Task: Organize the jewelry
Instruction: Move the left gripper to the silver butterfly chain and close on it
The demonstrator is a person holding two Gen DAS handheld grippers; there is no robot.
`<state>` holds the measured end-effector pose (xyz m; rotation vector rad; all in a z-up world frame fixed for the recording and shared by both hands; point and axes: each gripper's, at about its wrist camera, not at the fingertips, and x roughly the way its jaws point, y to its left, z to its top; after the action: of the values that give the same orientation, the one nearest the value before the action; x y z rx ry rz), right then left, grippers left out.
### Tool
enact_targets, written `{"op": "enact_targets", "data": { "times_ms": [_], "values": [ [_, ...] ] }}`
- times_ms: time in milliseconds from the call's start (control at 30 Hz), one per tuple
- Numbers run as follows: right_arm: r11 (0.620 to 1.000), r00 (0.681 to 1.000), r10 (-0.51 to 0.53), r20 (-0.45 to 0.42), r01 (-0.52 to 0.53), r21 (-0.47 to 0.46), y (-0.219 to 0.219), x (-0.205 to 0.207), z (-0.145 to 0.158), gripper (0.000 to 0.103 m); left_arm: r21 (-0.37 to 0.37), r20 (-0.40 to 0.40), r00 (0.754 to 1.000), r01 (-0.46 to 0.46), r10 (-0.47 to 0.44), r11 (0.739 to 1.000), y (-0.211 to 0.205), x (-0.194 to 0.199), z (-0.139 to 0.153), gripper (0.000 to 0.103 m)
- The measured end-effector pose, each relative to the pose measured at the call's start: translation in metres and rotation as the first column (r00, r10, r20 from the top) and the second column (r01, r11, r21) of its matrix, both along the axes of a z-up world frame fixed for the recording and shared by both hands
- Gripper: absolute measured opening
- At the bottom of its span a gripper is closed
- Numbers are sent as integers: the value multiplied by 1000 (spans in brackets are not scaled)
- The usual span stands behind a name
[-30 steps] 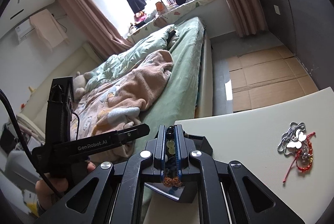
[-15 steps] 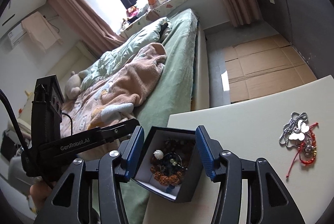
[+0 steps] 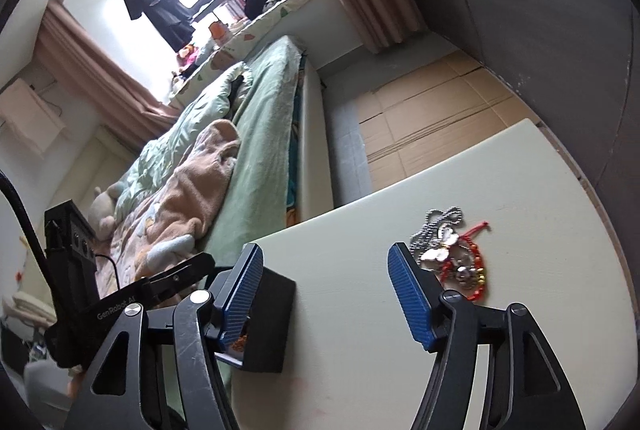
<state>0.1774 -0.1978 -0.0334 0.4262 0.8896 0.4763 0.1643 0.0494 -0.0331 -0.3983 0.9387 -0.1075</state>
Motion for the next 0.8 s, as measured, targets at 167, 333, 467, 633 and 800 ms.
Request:
{"op": "enact_targets", "data": {
  "times_ms": [167,333,467,633,800],
  "values": [
    [999,996,-52,-71,51,-4,-29,4,-10,68,1,1,1000,29,-29,1000,-27,8,-5,59],
    [997,990,-66,-127,61,-40,-41,6,-21,70,7,13,998,59,-59,998,-55,16,-10,59],
    [994,977,-105,-188,96,-56,-57,8,-34,70,20,24,996,91,-91,996,-78,22,-15,59],
    [987,951,-161,-262,162,-18,-87,9,-49,70,41,31,991,129,-131,991,-101,28,-24,45],
    [982,946,-184,-265,187,-13,-103,8,-49,70,77,7,985,171,-172,982,-122,32,-39,36]
  ]
}}
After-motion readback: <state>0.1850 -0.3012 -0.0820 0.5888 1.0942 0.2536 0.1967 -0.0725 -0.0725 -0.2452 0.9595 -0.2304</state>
